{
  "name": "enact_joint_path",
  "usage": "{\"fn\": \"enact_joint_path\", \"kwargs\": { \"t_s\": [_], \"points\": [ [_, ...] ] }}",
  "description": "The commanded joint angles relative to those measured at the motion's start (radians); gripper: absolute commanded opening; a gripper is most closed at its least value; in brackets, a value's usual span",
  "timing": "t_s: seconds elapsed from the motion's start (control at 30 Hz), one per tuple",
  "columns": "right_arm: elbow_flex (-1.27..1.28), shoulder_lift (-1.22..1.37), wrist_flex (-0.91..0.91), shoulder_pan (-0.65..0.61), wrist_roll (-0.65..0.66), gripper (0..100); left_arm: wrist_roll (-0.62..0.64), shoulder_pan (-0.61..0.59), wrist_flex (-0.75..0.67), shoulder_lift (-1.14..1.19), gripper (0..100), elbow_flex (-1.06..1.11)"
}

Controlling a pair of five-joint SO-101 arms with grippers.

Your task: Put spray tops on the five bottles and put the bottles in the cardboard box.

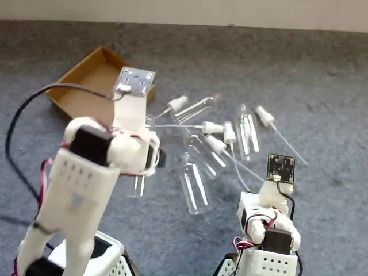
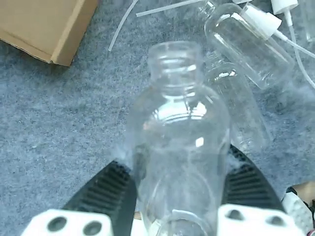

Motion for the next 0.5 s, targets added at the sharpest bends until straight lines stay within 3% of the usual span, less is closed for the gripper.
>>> {"fn": "enact_joint_path", "kwargs": {
  "t_s": [0.0,0.2,0.47],
  "points": [
    [0.119,-0.005,-0.022,0.012,0.002,1.6,-0.008,0.008,0.003,-0.137,9,0.008],
    [0.119,-0.005,-0.022,0.012,0.002,1.6,-0.025,0.007,-0.077,-0.298,9,0.124],
    [0.119,-0.005,-0.022,0.012,0.002,1.6,-0.39,0.007,-0.295,-0.544,9,0.429]
  ]
}}
